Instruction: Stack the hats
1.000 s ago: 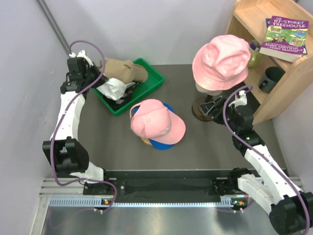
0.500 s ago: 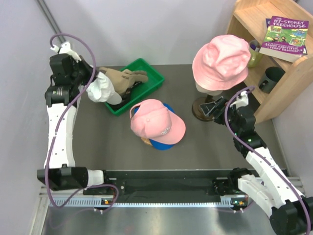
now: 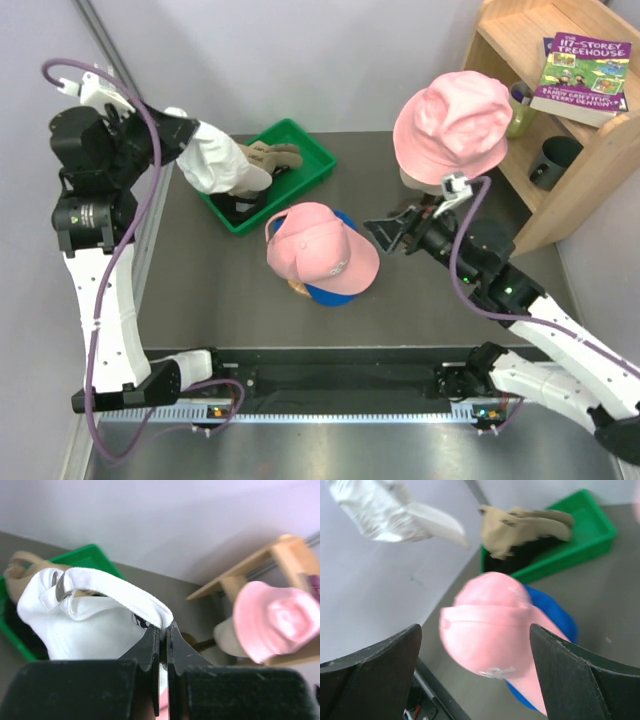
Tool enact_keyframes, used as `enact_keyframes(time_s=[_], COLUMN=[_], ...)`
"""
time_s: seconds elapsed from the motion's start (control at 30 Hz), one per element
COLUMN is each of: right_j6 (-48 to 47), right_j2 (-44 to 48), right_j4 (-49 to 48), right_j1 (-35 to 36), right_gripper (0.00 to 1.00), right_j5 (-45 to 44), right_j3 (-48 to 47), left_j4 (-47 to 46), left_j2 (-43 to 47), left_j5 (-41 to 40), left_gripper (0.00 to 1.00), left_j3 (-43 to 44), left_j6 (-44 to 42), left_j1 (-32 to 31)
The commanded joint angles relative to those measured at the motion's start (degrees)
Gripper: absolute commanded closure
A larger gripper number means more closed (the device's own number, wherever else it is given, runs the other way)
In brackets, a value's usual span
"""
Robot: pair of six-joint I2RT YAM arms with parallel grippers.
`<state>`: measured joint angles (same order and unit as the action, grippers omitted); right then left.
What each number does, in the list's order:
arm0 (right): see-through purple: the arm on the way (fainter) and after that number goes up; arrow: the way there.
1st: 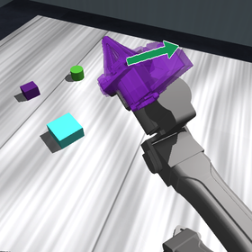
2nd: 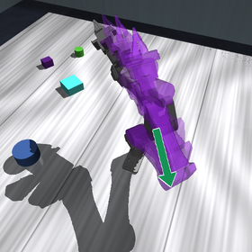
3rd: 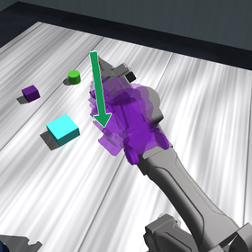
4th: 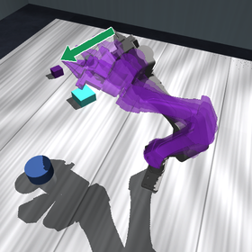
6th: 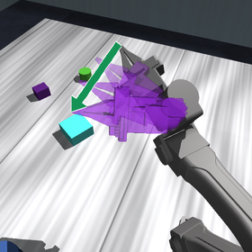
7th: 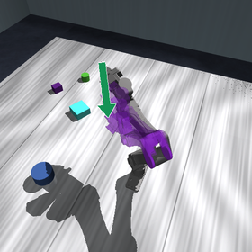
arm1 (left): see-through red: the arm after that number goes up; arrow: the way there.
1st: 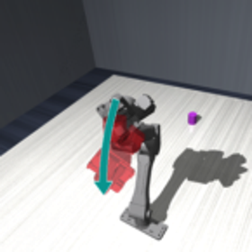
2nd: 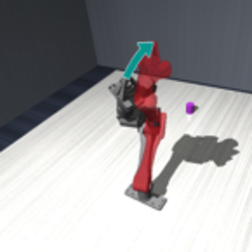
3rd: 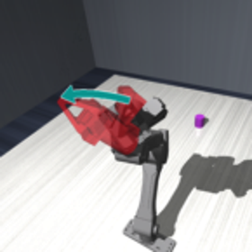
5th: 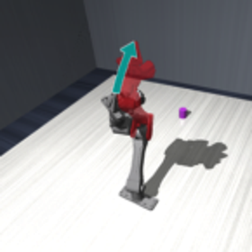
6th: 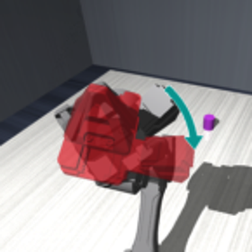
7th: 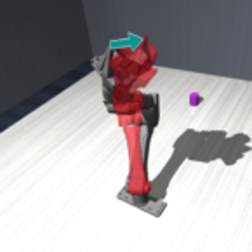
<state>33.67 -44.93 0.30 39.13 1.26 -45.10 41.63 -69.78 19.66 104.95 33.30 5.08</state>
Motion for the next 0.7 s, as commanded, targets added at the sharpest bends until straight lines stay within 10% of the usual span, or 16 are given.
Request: enact_keyframes(time_s=[0.0, 0.67], right_j6=[-9.58, -28.48], right_j2=[-5.95, -21.95], right_j4=[-5.83, -32.54], right_j1=[10.24, 22.12], right_gripper=[0.12, 0.09], right_j5=[-6.0, -11.72], right_j3=[-8.06, -12.38], left_j4=[-3.04, -14.99], left_j2=[0.87, 4.39], left_j5=[8.19, 22.0], left_gripper=[1.0, 1.0], left_j3=[6.49, 4.92], left_j6=[10.35, 39.91], left_j1=[-0.25, -0.25])
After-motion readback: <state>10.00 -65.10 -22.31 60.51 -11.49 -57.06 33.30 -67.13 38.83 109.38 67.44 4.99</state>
